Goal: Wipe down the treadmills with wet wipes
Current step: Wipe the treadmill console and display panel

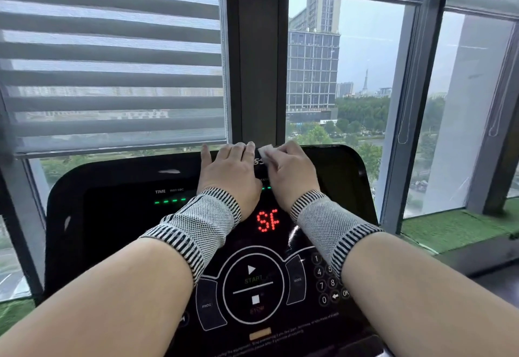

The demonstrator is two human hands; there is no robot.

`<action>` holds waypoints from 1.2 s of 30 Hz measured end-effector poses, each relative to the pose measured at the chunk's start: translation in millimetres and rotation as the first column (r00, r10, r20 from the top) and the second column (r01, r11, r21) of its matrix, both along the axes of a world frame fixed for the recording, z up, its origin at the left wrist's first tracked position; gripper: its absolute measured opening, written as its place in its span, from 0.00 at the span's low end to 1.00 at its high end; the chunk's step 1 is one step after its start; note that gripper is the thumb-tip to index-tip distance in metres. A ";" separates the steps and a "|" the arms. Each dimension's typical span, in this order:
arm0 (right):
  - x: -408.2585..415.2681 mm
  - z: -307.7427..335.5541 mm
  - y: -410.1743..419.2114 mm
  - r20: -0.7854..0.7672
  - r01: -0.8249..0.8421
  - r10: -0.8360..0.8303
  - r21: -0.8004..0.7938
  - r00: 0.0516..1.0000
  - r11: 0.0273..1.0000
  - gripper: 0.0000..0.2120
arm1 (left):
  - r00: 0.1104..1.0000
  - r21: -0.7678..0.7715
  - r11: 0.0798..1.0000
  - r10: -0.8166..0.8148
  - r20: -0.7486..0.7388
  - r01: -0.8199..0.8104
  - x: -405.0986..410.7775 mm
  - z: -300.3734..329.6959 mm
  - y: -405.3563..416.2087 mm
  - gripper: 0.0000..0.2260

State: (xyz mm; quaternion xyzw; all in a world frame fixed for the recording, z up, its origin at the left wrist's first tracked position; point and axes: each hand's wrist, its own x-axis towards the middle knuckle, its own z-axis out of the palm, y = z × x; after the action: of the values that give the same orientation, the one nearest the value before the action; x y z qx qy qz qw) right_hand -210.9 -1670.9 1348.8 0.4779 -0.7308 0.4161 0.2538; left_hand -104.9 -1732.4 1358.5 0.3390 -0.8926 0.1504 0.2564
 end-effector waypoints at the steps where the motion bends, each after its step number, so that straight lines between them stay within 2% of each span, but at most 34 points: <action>1: 0.5 -2.1 0.6 -0.025 -0.025 0.025 0.010 0.999 1.000 0.15 | 1.000 -0.001 1.000 -0.003 0.001 0.003 0.3 0.2 -0.1 0.30; 2: -3.8 -0.3 2.3 -0.004 0.007 -0.007 0.016 1.000 1.000 0.15 | 1.000 -0.001 1.000 -0.006 0.006 0.006 0.8 0.8 -0.2 0.30; 5: -21.4 5.4 6.4 0.222 0.209 -0.195 -0.042 0.955 0.977 0.13 | 1.000 0.005 1.000 -0.006 0.025 0.006 2.4 1.8 0.3 0.30; 6: -18.3 4.9 5.4 0.229 0.222 -0.206 -0.048 0.951 0.974 0.13 | 1.000 0.003 1.000 -0.004 0.031 0.004 2.9 2.2 0.5 0.30; 9: 4.0 -0.8 -1.7 0.044 0.023 -0.022 -0.004 0.999 1.000 0.13 | 0.999 -0.006 1.000 -0.004 0.032 0.004 2.8 3.5 0.2 0.30; 11: 0.4 -1.7 1.6 -0.034 -0.002 0.003 0.011 0.999 1.000 0.13 | 1.000 -0.006 1.000 -0.006 0.030 0.006 2.5 3.7 0.5 0.30; 14: -19.7 2.4 9.3 0.148 0.160 -0.155 -0.023 0.977 0.987 0.12 | 0.999 0.003 1.000 0.004 0.038 -0.005 2.0 3.3 0.7 0.30; 15: -19.3 1.3 9.9 0.163 0.161 -0.152 -0.042 0.975 0.986 0.12 | 0.999 0.005 1.000 0.009 0.041 -0.009 1.8 3.1 1.1 0.30; 18: -4.9 -4.9 6.0 -0.025 0.012 -0.012 0.010 1.000 1.000 0.12 | 0.998 0.005 1.000 0.027 0.050 -0.028 0.9 2.8 2.3 0.31; 19: -8.6 -4.0 6.7 -0.044 0.003 -0.003 0.009 0.999 1.000 0.12 | 0.998 0.007 0.999 0.033 0.049 -0.034 0.2 3.0 3.9 0.31; 22: -28.5 3.2 10.4 0.147 0.133 -0.124 -0.049 0.981 0.990 0.12 | 0.997 0.011 0.998 0.060 0.056 -0.061 -1.0 5.3 7.6 0.29; 23: -27.5 3.3 11.5 0.129 0.122 -0.115 -0.052 0.985 0.991 0.11 | 0.996 0.012 0.998 0.068 0.062 -0.069 -1.2 5.6 8.4 0.29; 26: -20.0 -6.2 10.2 -0.136 -0.062 0.066 0.028 0.988 0.998 0.10 | 0.993 0.011 0.996 0.091 0.077 -0.092 -1.1 5.9 10.8 0.29; 27: -25.3 -5.9 11.6 -0.150 -0.070 0.074 0.033 0.986 0.997 0.09 | 0.992 0.017 0.995 0.096 0.085 -0.098 -1.2 6.6 12.0 0.29; 30: -43.2 3.1 14.7 0.107 0.072 -0.066 -0.052 0.992 0.996 0.11 | 0.988 0.048 0.992 0.113 0.101 -0.119 -2.1 8.9 14.5 0.30; 31: -40.5 4.5 13.8 0.142 0.085 -0.076 -0.063 0.987 0.994 0.11 | 0.988 0.054 0.991 0.113 0.104 -0.119 -1.8 10.0 14.8 0.30; 34: -18.0 -1.8 8.9 -0.041 -0.055 0.057 0.052 0.998 0.997 0.10 | 0.988 0.063 0.993 0.087 0.129 -0.096 2.1 15.8 13.1 0.30; 36: -21.9 1.4 9.7 -0.036 -0.055 0.058 0.069 0.998 0.996 0.10 | 0.988 0.080 0.991 0.100 0.117 -0.110 10.4 20.1 8.3 0.29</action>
State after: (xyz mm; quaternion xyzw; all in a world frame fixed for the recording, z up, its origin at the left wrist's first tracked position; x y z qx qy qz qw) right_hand -232.8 -1661.2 1350.2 0.5144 -0.7258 0.3890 0.2395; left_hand -94.5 -1724.1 1378.6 0.3873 -0.8922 0.1440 0.1823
